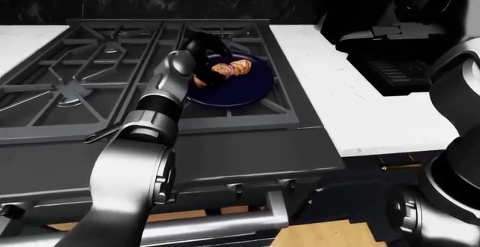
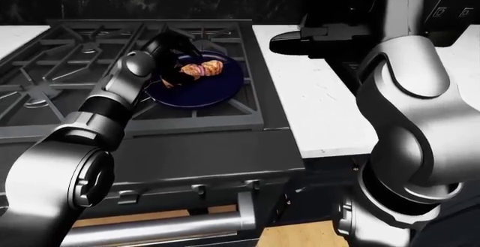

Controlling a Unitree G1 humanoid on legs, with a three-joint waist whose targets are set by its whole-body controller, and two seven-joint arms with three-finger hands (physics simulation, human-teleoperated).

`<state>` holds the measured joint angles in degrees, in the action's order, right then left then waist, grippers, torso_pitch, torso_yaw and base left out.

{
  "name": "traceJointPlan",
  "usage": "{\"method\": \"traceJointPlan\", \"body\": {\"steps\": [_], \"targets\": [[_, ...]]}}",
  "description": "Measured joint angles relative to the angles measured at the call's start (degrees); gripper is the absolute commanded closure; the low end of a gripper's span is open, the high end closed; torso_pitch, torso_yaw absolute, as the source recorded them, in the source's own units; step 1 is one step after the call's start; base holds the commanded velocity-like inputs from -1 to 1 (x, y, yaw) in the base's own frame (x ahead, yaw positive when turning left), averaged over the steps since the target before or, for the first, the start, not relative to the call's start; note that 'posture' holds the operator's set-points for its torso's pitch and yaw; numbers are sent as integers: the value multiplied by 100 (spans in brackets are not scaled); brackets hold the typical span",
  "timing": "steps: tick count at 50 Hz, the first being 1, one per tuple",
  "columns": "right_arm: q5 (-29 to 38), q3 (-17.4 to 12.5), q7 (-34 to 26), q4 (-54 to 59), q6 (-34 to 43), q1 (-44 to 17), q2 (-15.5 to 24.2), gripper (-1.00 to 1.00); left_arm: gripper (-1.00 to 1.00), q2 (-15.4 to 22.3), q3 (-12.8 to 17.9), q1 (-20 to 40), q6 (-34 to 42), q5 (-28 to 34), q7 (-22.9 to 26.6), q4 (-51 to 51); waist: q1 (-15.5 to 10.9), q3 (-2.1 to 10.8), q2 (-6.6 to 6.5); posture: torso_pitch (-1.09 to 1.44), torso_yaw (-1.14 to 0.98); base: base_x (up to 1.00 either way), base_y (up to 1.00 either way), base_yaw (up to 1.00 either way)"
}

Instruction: Pick the skewer from the plate and place it in the pan.

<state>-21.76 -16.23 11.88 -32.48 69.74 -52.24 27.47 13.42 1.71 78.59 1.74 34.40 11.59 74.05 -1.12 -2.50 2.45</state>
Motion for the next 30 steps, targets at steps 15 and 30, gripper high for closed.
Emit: {"method": "traceJointPlan", "body": {"steps": [15, 30], "targets": [[1, -12, -9, 13, -49, 51, 4, -100, -54, 47, 36, 130, 40, -77, -3, -26, 14, 8, -11, 0, 0, 0, 0, 0], [-5, 31, 14, 18, -27, 36, -17, -100, -100, 200, 129, 243, 135, -188, 101, -175, 21, 2, -16, 0, 0, 0, 0, 0]]}}
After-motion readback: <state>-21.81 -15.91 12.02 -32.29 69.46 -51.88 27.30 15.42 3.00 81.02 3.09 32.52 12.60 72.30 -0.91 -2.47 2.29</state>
